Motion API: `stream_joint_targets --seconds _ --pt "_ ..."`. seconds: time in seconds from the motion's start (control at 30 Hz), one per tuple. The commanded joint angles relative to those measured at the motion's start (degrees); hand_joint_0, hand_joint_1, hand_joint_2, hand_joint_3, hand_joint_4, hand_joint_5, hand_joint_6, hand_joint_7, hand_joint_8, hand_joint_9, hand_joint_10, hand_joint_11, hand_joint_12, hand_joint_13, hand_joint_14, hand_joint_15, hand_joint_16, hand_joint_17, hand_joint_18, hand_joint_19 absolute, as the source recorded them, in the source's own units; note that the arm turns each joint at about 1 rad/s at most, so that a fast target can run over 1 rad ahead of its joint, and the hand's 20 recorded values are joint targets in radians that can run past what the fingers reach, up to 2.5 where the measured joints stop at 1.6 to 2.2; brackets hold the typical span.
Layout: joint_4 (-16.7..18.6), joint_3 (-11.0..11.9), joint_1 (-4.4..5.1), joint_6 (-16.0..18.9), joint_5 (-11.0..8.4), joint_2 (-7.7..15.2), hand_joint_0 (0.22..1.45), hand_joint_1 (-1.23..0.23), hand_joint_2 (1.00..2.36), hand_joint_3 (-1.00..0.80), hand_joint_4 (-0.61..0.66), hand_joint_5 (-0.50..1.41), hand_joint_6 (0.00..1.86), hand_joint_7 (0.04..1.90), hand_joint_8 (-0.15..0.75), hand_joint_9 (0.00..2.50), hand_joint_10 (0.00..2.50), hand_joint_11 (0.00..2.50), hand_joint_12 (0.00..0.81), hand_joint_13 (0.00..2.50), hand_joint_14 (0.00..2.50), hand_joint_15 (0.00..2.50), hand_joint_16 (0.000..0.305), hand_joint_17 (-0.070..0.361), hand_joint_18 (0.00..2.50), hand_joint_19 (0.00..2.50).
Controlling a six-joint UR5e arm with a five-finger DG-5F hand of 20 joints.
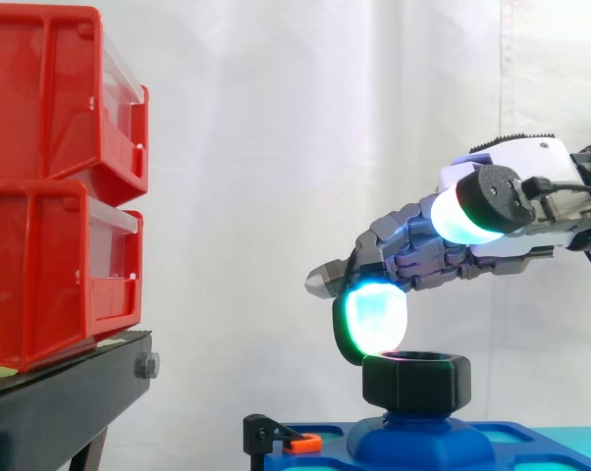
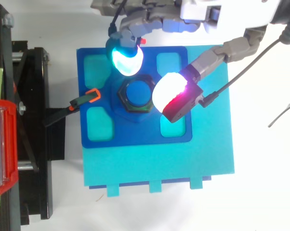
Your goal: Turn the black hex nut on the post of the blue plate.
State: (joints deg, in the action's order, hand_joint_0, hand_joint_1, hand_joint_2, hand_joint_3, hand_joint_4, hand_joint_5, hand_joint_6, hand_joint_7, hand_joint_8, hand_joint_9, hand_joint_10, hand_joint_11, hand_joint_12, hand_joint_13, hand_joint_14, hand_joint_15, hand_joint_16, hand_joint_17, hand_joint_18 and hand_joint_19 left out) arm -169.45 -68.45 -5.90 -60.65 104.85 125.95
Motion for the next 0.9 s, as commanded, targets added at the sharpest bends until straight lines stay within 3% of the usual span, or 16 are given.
stream_joint_targets --seconds 0.0,0.1,0.17,0.33,0.43,0.5,0.67,0.87 --pt "0.0 0.1 -0.07 0.0 0.27 0.0 0.5 -0.25 1.0 -0.5 0.3 -0.17 0.5 1.09 0.249 0.16 0.0 0.0 0.348 0.0 0.0 0.0 0.048 0.109 0.0 0.15" --pt "-0.3 0.7 0.02 0.0 0.45 0.0 0.5 -0.25 1.0 -0.5 0.29 -0.17 0.5 1.09 0.25 0.16 0.0 0.0 0.349 0.0 0.0 0.0 0.048 0.109 0.0 0.15" --pt "-0.6 2.5 0.28 0.0 0.62 0.0 0.5 -0.25 1.0 -0.5 0.29 -0.17 0.5 1.09 0.249 0.16 0.0 0.0 0.349 0.0 0.0 0.0 0.049 0.109 0.0 0.15" --pt "-0.1 2.6 0.89 -0.7 0.18 0.0 0.5 -0.25 1.0 -0.5 0.29 -0.17 0.5 1.09 0.249 0.15 0.0 0.0 0.35 0.0 0.0 0.0 0.049 0.11 0.0 0.15" --pt "0.6 2.6 1.95 -0.8 -3.07 0.1 0.5 -0.25 1.0 -0.5 0.29 -0.17 0.5 1.08 0.249 0.15 0.0 0.0 0.352 0.0 0.0 0.0 0.049 0.109 0.0 0.16" --pt "0.6 2.5 2.39 -0.8 -4.21 0.1 0.5 -0.25 1.0 -0.5 0.29 -0.17 0.5 1.08 0.249 0.15 0.0 0.0 0.351 0.0 0.0 0.0 0.048 0.109 0.0 0.15" --pt "0.0 2.4 3.97 -1.1 -5.62 0.1 0.5 -0.25 1.0 -0.5 0.29 -0.18 0.5 1.06 0.249 0.15 0.0 0.0 0.351 0.0 0.0 0.0 0.049 0.11 0.0 0.15" --pt "-0.7 2.4 5.99 -1.1 -8.96 0.1 0.5 -0.25 1.0 -0.5 0.29 -0.18 0.5 1.06 0.247 0.15 0.0 0.0 0.352 0.0 0.0 0.0 0.049 0.11 0.0 0.16"
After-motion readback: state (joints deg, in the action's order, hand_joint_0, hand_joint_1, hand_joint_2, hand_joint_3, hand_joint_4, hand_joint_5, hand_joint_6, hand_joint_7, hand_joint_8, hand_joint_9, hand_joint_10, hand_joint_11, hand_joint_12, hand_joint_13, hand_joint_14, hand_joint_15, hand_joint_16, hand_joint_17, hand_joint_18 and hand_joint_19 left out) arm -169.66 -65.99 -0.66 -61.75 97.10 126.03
